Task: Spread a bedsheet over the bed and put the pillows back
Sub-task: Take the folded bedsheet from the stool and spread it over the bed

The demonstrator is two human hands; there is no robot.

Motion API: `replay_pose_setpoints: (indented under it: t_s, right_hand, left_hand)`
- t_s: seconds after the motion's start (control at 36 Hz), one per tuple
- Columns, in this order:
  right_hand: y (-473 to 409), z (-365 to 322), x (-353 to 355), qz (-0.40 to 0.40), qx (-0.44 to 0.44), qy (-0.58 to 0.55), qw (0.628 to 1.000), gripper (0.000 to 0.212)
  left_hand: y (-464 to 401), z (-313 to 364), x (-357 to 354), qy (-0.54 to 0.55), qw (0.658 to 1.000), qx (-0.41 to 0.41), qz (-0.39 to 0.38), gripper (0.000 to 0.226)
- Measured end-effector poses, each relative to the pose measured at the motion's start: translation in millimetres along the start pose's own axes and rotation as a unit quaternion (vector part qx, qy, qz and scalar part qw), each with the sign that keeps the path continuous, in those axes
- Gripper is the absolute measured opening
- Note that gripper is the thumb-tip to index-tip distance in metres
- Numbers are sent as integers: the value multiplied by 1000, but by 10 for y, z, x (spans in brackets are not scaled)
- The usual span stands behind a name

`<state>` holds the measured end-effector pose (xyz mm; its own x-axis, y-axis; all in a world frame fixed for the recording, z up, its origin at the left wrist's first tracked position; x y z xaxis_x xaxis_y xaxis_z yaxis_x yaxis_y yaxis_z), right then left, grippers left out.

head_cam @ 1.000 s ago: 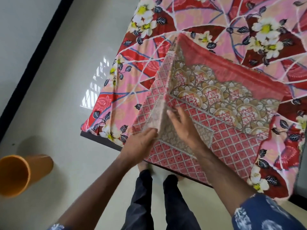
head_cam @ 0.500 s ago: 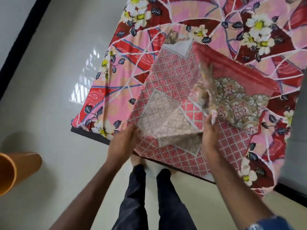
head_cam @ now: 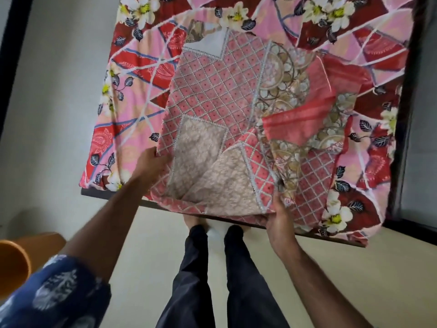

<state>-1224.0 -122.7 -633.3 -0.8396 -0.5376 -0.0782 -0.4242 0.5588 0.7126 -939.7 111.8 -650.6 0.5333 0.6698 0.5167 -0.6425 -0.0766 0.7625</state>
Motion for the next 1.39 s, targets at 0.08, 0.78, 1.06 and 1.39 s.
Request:
replay_pose_setpoints:
  t_s: [0.08,0.78,1.06,1.39]
  right_hand:
    - [8,-153,-16,-31,1,-11,999,49]
    - [2206,-1597,594,22,283,-148,947,70]
    - [3807,-1490,850,55,365,-187,910,74]
    - [4560,-1084,1277,238,461,-74,851,33]
  left_hand:
    - [115,95,-80,8,1000,-1,-13,27]
    - [3076,204,584,476,854,-121,-172,61]
    - [4556,-355,2117,665,703,-253,8,12]
    - [4401,-1457,1825,548,777,-210,226,55]
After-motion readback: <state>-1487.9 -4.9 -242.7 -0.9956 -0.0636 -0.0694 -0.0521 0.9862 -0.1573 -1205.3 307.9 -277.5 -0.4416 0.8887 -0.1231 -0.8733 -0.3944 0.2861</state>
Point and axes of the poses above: each hand's wrist, its own y-axis away from the middle knuckle, its own x-axis out of the back of the hand, z = x × y, the point moved 5 cm from there along -y, towards the middle knuckle, and after that the axes turned 10 degrees about x, right-handed, at the moved point
